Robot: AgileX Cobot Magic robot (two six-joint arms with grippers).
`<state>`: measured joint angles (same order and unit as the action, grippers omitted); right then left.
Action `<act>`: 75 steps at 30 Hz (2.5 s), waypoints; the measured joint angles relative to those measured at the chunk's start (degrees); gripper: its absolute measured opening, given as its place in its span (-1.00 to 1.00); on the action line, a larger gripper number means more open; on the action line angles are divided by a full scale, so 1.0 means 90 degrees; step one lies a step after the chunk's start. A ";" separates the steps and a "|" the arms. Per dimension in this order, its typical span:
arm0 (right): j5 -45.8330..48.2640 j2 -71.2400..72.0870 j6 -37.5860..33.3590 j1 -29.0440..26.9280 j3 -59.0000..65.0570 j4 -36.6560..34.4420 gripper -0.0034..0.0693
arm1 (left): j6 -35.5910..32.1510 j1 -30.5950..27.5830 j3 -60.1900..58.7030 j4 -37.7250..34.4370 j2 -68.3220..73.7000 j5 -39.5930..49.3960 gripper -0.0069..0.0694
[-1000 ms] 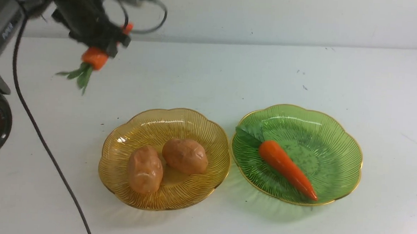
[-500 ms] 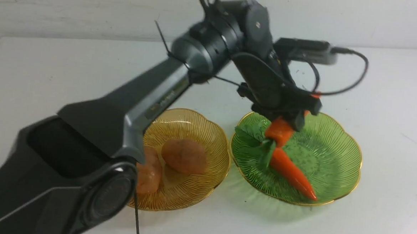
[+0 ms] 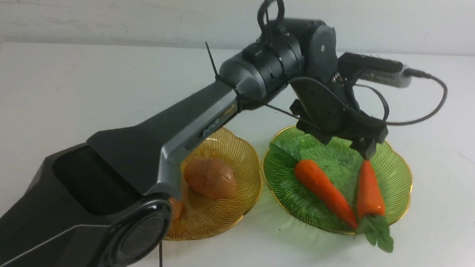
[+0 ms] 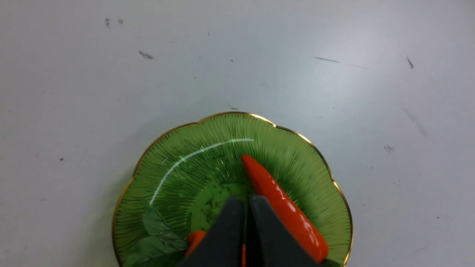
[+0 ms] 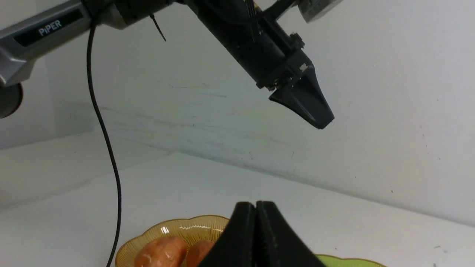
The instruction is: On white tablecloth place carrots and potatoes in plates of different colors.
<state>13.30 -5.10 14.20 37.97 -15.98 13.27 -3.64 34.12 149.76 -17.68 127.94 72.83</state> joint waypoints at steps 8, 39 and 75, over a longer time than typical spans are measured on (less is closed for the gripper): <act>-0.0012 0.0000 0.0000 0.0000 0.0013 0.0034 -0.95 | -0.0048 0.0000 0.0000 0.0008 0.0000 0.0000 -0.83; 0.0641 0.0628 0.0102 -0.2938 0.1947 -0.1000 -0.95 | -0.0501 0.0000 -0.2732 0.1602 -0.1576 -0.0002 -0.83; 0.0936 0.0628 -0.0892 -0.4429 0.1947 -0.1005 -0.95 | 0.1170 0.0000 -1.0163 0.3237 -0.8158 -0.0207 -0.83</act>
<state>21.73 0.55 6.17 -1.89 1.54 4.23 6.88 34.12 58.29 11.45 54.52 70.97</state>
